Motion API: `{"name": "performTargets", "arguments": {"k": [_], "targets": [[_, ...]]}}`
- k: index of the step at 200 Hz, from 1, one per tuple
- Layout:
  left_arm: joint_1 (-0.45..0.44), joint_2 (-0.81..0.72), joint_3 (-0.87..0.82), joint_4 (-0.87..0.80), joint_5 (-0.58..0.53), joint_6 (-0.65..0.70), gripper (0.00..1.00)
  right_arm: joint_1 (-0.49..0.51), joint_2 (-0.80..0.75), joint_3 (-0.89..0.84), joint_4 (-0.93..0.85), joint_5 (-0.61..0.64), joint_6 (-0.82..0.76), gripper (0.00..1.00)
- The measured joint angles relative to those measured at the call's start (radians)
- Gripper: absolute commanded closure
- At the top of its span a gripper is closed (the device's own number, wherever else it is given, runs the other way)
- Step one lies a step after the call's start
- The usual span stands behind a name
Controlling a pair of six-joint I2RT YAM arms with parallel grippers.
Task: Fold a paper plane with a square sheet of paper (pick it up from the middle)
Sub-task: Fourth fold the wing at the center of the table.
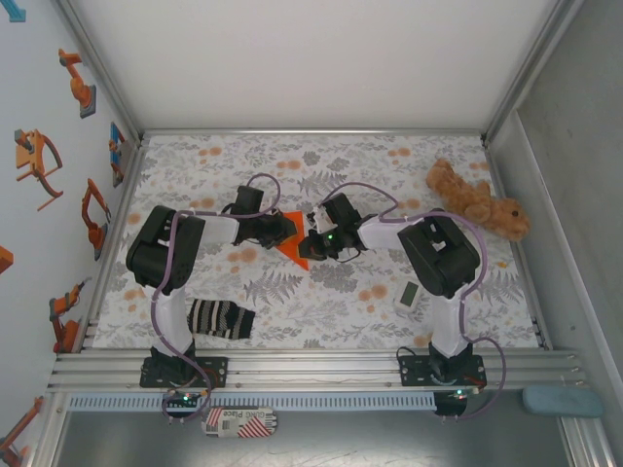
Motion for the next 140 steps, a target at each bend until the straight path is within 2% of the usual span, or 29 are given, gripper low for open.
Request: {"name": "performTargets", "arguments": {"k": [140], "targets": [[0.0, 0.002, 0.003, -0.004, 0.003, 0.0, 0.84, 0.0, 0.034, 0.0, 0.004, -0.019, 0.0, 0.96]]}}
